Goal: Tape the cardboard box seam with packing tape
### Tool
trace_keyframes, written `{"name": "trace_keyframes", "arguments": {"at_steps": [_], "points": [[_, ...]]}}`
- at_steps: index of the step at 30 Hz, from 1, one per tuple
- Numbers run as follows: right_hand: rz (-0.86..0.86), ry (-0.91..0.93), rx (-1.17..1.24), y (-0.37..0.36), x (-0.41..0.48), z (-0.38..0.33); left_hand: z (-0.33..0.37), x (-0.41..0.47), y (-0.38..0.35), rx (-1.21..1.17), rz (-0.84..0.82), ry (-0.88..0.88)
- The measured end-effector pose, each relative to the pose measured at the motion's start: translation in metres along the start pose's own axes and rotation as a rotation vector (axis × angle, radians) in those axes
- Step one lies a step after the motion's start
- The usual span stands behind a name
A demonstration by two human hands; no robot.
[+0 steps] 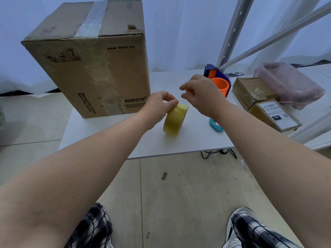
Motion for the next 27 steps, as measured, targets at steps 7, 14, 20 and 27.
{"name": "trace_keyframes", "arguments": {"at_steps": [7, 14, 20, 27], "points": [[-0.017, -0.106, 0.229, 0.0, -0.002, 0.016, 0.006, -0.001, 0.003, 0.063, -0.022, -0.041], [-0.064, -0.131, 0.338, -0.006, -0.004, 0.015, 0.007, -0.001, 0.003, 0.109, -0.036, -0.058], [-0.162, -0.014, -0.027, -0.009, -0.003, 0.002, 0.008, -0.001, 0.002, 0.145, -0.031, -0.05], [-0.044, -0.072, -0.128, -0.001, -0.001, 0.006, 0.01, 0.001, -0.003, 0.201, -0.056, -0.05]]}}
Point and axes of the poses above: each hand's wrist, its own x-axis towards the middle knuckle, its own y-axis out of the back of the hand, z = x × y, the point moved 8 cm from there along x, towards the middle knuckle, and after that the axes turned 7 degrees about -x, right-handed, at the moved point
